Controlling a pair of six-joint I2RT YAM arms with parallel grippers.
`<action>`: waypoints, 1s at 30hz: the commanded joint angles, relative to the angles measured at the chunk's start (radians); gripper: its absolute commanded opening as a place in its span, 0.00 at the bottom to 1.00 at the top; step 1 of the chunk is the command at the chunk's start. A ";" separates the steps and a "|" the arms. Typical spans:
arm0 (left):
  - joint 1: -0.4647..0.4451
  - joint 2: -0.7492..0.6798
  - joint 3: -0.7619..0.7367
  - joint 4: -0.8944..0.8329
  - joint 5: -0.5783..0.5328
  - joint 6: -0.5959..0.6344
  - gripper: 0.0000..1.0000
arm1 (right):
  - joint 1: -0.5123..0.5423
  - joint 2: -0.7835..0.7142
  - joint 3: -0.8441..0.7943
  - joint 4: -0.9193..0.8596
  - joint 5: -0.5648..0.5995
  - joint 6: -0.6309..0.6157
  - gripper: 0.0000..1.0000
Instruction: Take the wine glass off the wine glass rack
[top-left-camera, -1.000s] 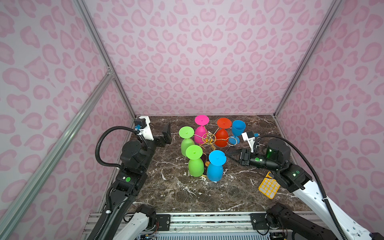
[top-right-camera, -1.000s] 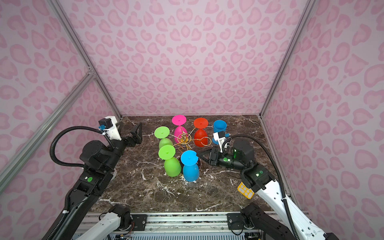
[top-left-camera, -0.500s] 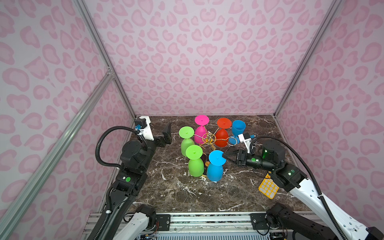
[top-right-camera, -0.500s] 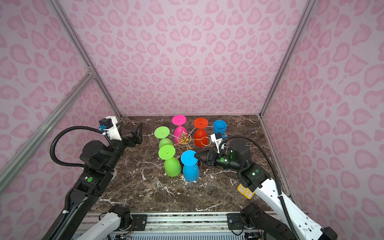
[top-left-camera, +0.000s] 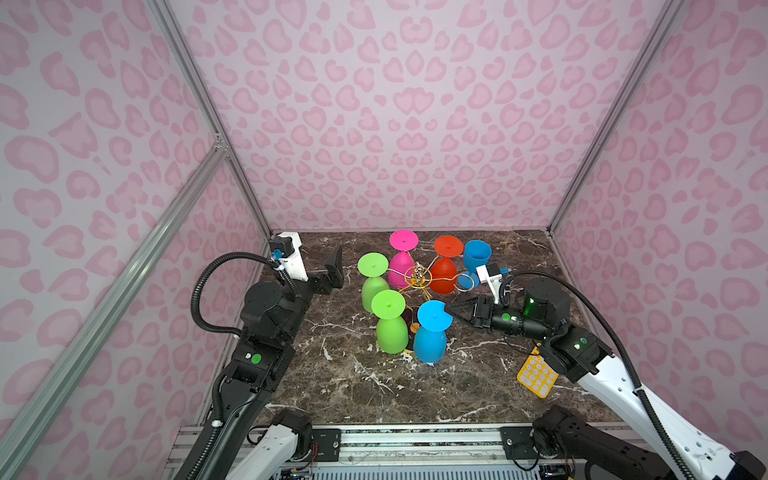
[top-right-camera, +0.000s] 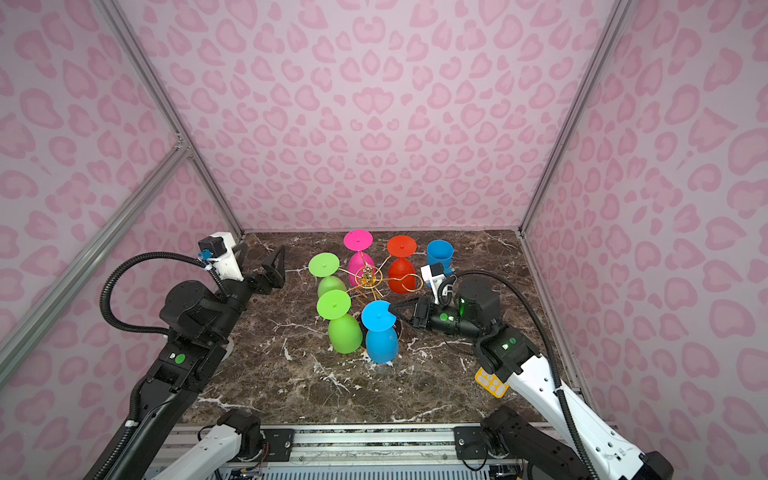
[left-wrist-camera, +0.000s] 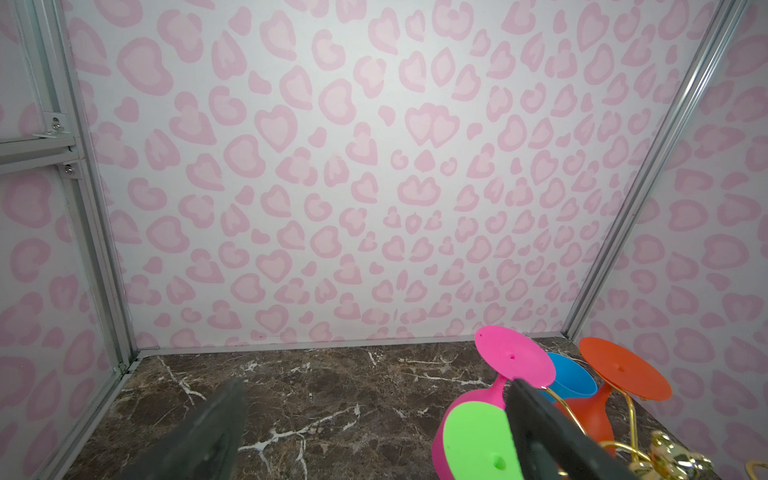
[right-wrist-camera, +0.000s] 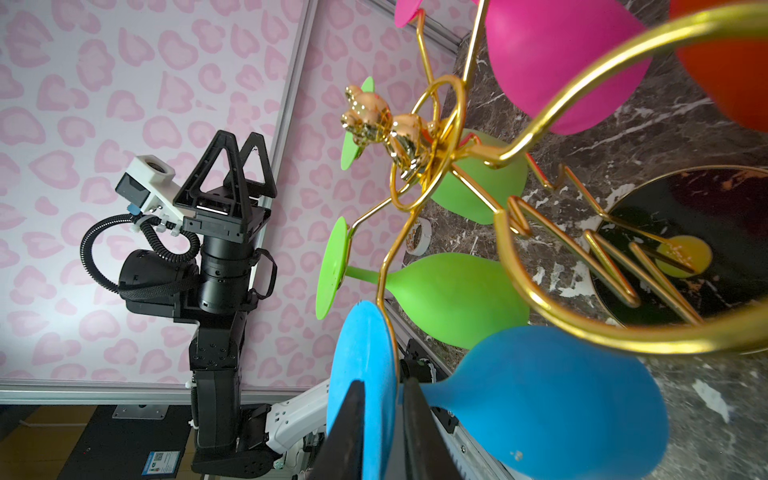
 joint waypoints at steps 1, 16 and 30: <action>0.001 0.003 0.000 0.029 0.007 0.010 0.98 | 0.002 0.005 -0.001 0.022 -0.003 0.001 0.16; 0.001 0.006 0.000 0.027 0.018 0.008 0.98 | 0.000 0.021 0.015 0.028 -0.003 0.014 0.05; 0.000 0.003 -0.003 0.024 0.023 0.008 0.98 | 0.000 0.020 0.032 0.034 0.016 0.030 0.01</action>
